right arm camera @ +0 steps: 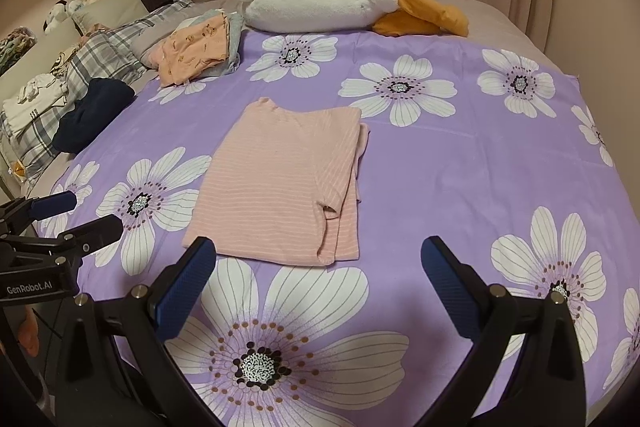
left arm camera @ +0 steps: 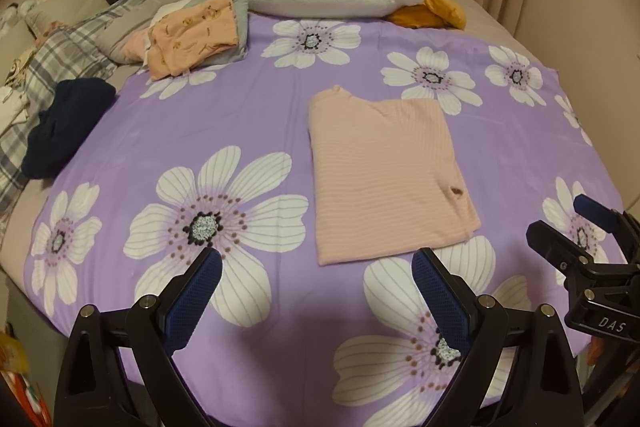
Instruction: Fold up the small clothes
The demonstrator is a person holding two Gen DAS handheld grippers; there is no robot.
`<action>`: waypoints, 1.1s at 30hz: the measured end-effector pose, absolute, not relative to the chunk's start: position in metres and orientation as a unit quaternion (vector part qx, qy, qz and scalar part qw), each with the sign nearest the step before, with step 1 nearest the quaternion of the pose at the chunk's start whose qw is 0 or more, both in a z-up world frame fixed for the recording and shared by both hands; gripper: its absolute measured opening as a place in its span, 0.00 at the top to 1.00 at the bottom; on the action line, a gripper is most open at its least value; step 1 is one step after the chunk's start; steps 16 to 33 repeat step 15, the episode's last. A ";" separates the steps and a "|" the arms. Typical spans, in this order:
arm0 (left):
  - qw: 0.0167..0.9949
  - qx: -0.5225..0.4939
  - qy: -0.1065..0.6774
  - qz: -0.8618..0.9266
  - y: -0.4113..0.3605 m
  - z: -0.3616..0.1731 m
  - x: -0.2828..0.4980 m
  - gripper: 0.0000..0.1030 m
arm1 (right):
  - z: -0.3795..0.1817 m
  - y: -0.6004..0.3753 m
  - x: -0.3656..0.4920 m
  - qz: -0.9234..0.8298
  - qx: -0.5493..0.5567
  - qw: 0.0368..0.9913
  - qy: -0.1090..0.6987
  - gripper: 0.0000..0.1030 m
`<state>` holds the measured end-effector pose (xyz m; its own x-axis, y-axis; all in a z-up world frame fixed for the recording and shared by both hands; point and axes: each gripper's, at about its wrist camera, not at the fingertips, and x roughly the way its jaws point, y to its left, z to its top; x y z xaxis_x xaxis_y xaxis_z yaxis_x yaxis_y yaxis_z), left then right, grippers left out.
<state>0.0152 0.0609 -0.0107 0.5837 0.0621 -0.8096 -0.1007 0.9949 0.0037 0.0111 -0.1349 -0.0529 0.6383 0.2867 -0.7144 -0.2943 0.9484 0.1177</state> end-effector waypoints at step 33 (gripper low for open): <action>0.890 -0.019 0.454 0.048 0.061 -0.012 0.016 0.08 | -0.055 -0.133 0.011 0.164 -0.003 0.904 0.395 0.00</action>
